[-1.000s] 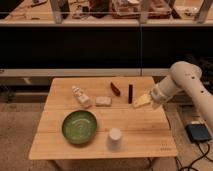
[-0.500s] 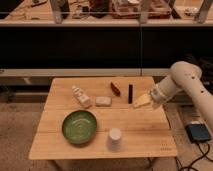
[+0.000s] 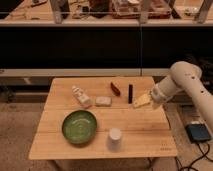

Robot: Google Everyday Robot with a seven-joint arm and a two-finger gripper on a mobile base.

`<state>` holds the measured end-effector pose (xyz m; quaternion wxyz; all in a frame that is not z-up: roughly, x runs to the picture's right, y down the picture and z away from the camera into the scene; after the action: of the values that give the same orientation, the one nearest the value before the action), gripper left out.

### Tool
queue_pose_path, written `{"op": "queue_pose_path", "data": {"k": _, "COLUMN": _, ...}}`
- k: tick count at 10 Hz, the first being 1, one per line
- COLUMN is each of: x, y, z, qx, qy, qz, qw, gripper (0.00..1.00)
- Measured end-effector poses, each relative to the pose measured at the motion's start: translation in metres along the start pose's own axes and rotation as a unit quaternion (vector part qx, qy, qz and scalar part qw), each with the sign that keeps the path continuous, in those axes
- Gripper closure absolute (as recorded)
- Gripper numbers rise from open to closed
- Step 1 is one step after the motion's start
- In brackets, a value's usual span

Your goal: Place the ceramic cup over the eraser

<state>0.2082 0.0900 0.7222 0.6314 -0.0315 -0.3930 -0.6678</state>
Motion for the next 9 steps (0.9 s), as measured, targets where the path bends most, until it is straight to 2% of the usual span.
{"op": "queue_pose_path", "data": {"k": 6, "x": 0.0007, "y": 0.0003, "z": -0.0001, "qx": -0.002, "qy": 0.002, "qz": 0.000, "qw": 1.0000, "gripper": 0.20}}
{"op": "queue_pose_path", "data": {"k": 7, "x": 0.0025, "y": 0.0001, "z": -0.0017, "qx": -0.005, "qy": 0.014, "qz": -0.010, "qw": 0.9998, "gripper": 0.20}}
{"op": "queue_pose_path", "data": {"k": 9, "x": 0.0048, "y": -0.0036, "z": -0.0059, "qx": -0.009, "qy": 0.057, "qz": -0.046, "qw": 0.9973, "gripper": 0.20}}
